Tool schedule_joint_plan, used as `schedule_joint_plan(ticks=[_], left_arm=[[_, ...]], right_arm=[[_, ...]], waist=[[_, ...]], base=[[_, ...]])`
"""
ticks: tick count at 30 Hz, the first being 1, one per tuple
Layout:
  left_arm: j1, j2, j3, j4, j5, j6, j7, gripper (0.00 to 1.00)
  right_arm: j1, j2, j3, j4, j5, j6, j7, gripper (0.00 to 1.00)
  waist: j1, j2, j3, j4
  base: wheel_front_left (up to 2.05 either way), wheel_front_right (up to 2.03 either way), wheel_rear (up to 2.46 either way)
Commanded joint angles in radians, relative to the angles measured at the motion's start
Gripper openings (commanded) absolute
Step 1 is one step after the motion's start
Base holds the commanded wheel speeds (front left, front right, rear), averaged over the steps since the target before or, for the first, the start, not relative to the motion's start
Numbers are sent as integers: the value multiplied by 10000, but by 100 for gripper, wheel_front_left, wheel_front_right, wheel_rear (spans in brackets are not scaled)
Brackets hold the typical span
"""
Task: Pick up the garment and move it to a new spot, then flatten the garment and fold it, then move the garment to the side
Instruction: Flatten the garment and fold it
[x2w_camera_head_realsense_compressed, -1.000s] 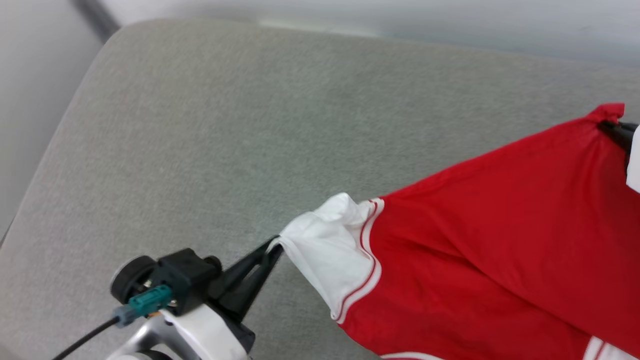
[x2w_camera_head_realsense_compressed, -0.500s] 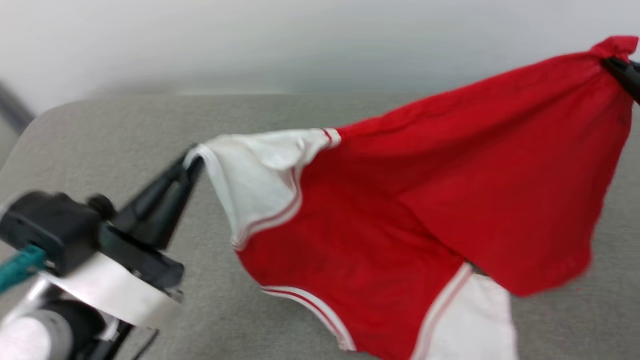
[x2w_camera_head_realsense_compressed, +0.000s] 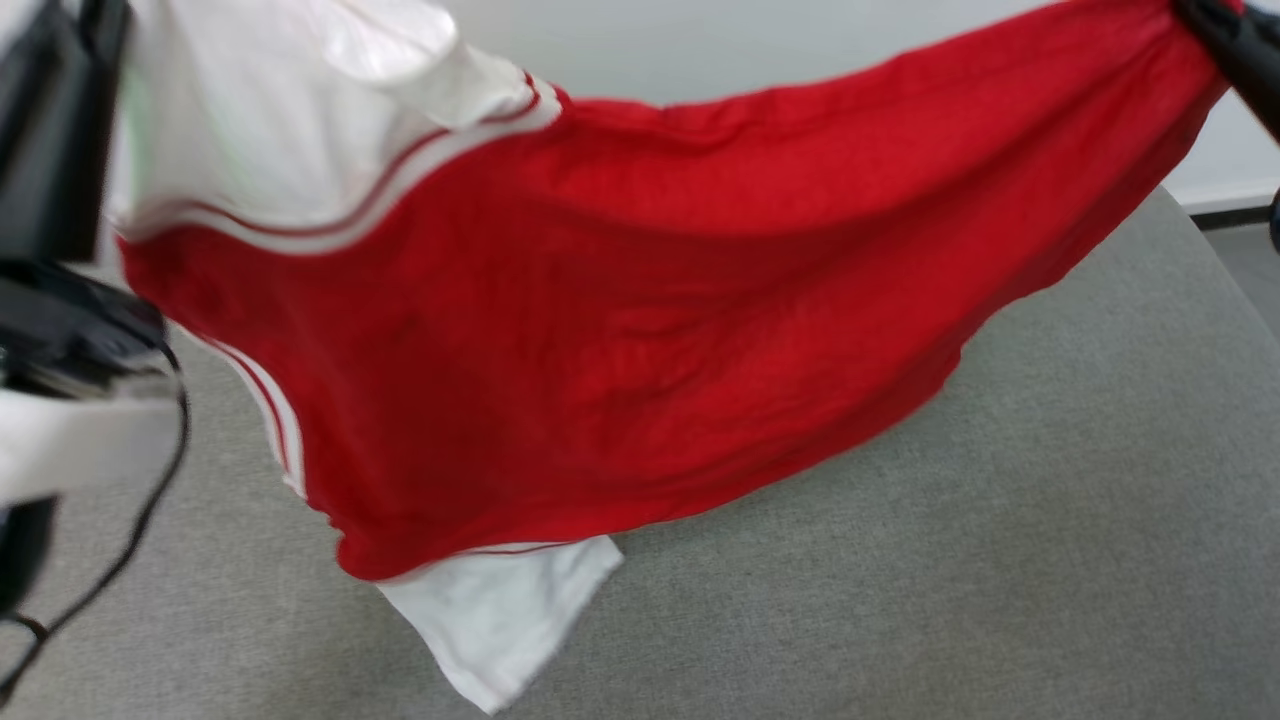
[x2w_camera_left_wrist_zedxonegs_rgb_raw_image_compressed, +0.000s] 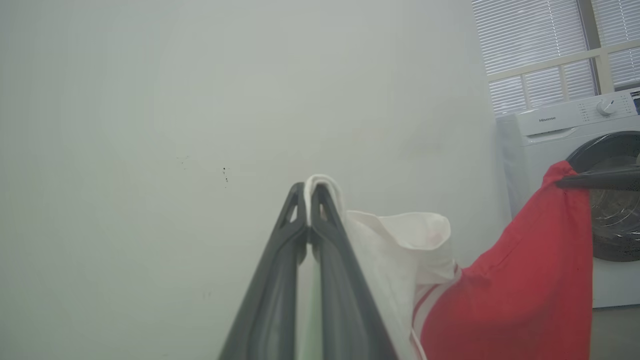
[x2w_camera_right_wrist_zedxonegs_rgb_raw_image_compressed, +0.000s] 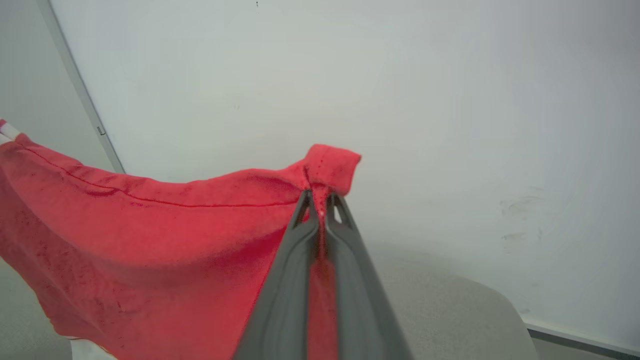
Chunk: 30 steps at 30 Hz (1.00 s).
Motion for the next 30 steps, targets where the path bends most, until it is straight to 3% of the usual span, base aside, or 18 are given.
schedule_joint_plan(ticks=[1, 11, 17, 23, 30], left_arm=[[-331, 64, 144, 56, -86, 42, 82, 0], [-3325, -157, 728, 1434, -1021, -440, 508, 0], [-5949, -119, 147, 2972, -472, -1117, 809, 0], [-9157, -602, -558, 5171, 354, -1866, 877, 0], [-12471, -1643, -1097, 7978, 1047, -2443, 388, 0]], right_arm=[[-230, 115, -68, -159, -92, -4, -80, 0], [-1397, 224, -259, -463, -461, -4, -862, 0], [-2792, 101, -160, 70, -918, -4, -1689, 0], [-4721, 150, 326, 1309, -1503, -5, -2776, 0], [-7133, 215, 944, 3526, -2351, -5, -4033, 0]], waist=[[0, 0, 160, -171], [0, 0, 1511, -510], [0, 0, 2972, -499], [0, 0, 4365, -450], [0, 0, 5547, -218]], base=[[0, 0, 0], [0, 0, 0], [0, 0, 0], [0, 0, 0], [0, 0, 0]])
